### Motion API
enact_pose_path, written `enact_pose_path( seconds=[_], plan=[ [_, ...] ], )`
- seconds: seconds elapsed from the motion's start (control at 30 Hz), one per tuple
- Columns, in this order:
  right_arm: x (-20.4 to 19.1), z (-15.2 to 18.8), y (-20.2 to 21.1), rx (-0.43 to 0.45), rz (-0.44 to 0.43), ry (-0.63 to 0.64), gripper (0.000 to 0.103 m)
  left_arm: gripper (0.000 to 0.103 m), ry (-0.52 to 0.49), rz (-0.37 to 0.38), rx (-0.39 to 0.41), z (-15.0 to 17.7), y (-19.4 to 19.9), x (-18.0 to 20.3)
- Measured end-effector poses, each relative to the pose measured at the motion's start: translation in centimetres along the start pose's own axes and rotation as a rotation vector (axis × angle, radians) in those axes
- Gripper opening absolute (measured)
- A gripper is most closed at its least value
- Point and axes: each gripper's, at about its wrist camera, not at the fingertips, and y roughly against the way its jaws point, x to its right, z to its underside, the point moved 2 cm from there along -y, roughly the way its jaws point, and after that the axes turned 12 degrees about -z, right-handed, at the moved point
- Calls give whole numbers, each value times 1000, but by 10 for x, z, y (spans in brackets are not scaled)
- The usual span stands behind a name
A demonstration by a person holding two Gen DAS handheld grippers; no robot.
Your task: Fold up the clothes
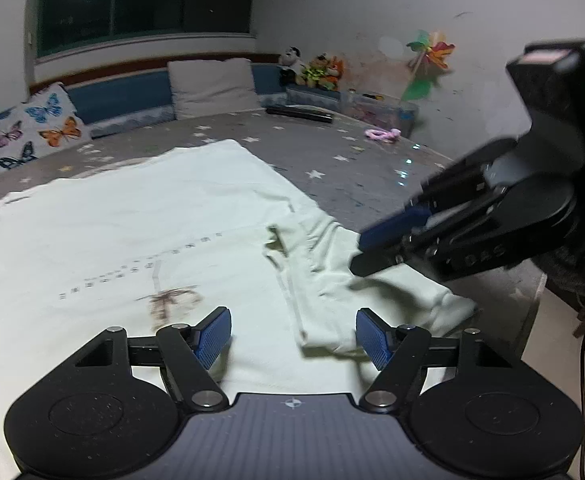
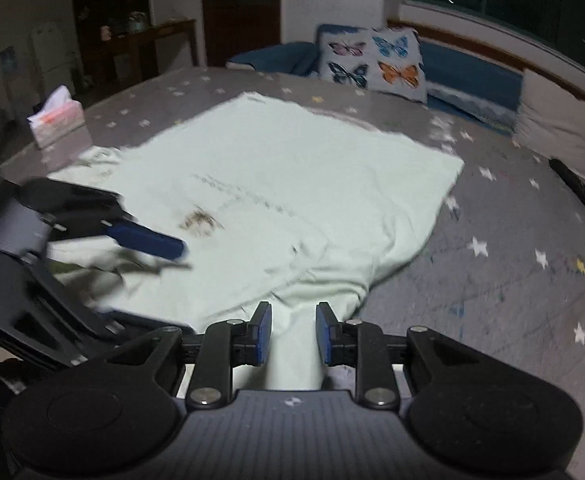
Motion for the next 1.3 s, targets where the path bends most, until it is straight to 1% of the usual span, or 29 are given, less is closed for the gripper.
enact_pose_path(
  seconds=[0.07, 0.17, 0.23, 0.27, 0.43, 0.47, 0.5, 0.6, 0.67, 0.7, 0.73, 0.77, 0.8, 0.87, 1.03, 1.1, 1.27, 1.3],
  plan=[
    [4, 5, -4, -11, -10, -26, 24, 69, 13, -10, 3, 2, 5, -6],
    [2, 3, 6, 12, -9, -25, 24, 62, 33, -22, 7, 4, 12, -15],
    [-2, 1, 14, 24, -15, -19, 24, 59, 35, -16, 9, 5, 14, -14],
    [-4, 1, 16, 24, -22, -16, 24, 55, 34, -6, 8, 5, 15, -13],
    [-28, 9, 16, -19, -94, 11, 24, 55, 25, 6, 19, 3, 16, -6],
    [-32, 11, 14, -29, -104, 20, 28, 55, 27, 2, 20, 3, 16, -6],
    [-36, 13, 11, -39, -109, 28, 30, 55, 29, -2, 22, 3, 17, -7],
    [-44, 20, -1, -65, -91, 57, 31, 56, 41, -16, 25, 2, 18, -12],
    [-45, 22, -9, -79, -68, 55, 27, 56, 49, -25, 26, 3, 20, -15],
    [-45, 23, -12, -85, -56, 54, 23, 56, 49, -23, 26, 3, 20, -16],
    [-45, 23, -13, -81, -56, 49, 12, 56, 47, -19, 26, 3, 21, -15],
    [-44, 21, -11, -73, -67, 34, 5, 56, 46, -15, 26, 4, 21, -15],
    [-42, 18, -9, -63, -79, 16, 5, 56, 44, -11, 27, 4, 22, -15],
    [-29, 9, 0, -21, -137, -93, 4, 56, 22, 11, 28, 4, 22, -9],
    [-1, -10, 15, 46, -215, -254, 4, 56, -51, 78, 23, 7, 19, 17],
    [1, -13, 15, 48, -223, -271, 4, 56, -82, 109, 23, 8, 18, 28],
    [-2, -17, 9, 41, -224, -262, 4, 56, -153, 180, 21, 8, 14, 53],
    [-1, -18, 9, 42, -225, -264, 4, 53, -160, 188, 17, 8, 12, 57]
  ],
)
